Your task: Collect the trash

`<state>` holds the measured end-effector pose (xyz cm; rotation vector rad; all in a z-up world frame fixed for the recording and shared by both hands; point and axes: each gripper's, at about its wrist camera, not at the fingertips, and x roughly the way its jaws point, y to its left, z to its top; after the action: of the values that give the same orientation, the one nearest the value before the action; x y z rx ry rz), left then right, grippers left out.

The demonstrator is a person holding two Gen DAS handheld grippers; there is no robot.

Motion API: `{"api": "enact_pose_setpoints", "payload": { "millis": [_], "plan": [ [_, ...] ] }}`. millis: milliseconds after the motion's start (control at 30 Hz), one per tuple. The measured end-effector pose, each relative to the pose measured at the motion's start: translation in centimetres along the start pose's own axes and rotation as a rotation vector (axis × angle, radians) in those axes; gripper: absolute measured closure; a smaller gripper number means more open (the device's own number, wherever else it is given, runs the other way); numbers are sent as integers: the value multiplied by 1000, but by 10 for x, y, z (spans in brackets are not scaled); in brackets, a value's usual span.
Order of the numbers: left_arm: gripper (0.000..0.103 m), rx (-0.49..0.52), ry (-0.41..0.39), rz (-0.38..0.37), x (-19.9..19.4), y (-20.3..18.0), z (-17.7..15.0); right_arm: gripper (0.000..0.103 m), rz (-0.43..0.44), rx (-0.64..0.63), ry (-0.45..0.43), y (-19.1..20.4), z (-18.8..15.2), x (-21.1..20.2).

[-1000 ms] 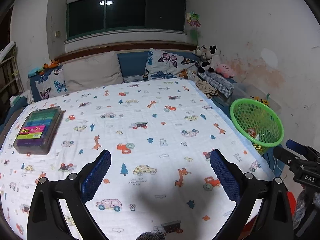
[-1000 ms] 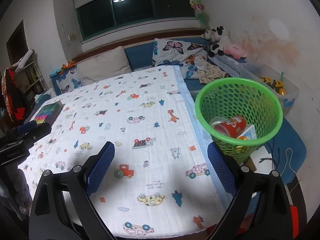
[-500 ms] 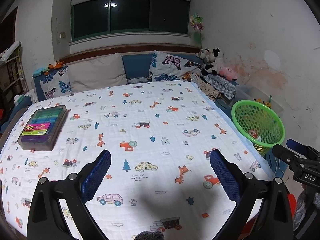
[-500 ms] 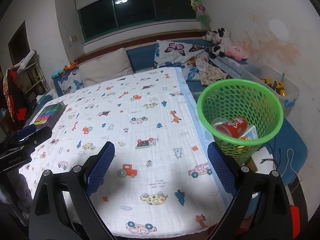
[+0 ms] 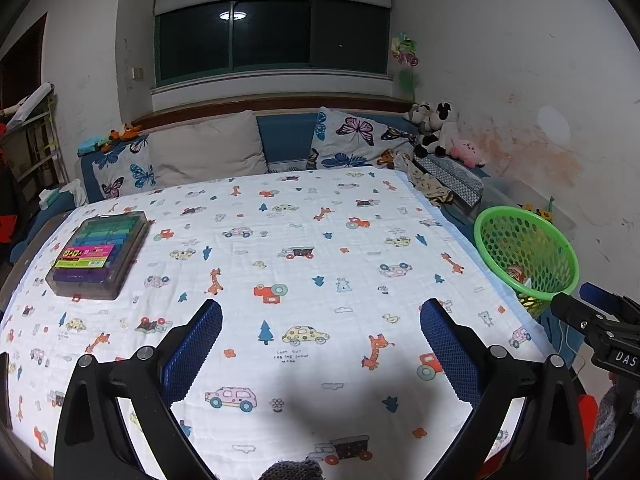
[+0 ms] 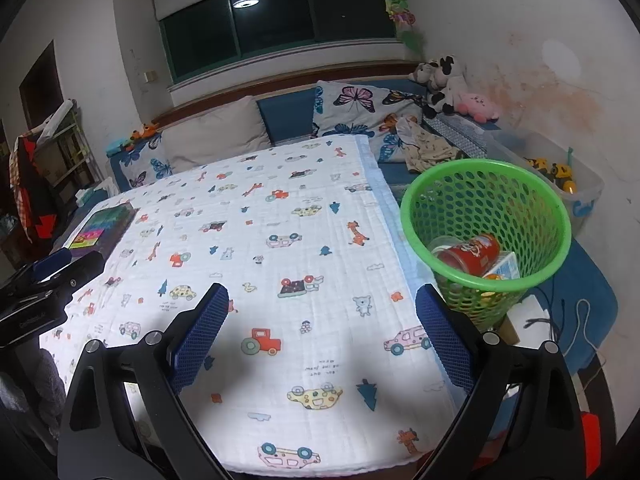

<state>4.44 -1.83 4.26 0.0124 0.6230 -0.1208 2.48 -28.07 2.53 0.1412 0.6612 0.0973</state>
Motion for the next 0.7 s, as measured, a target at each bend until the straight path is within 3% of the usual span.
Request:
{"api": "enact_pose_setpoints", "payload": {
  "millis": [700],
  "plan": [
    [7, -13, -5, -3, -3, 4, -2, 9, 2, 1, 0, 1, 1, 2]
  ]
}}
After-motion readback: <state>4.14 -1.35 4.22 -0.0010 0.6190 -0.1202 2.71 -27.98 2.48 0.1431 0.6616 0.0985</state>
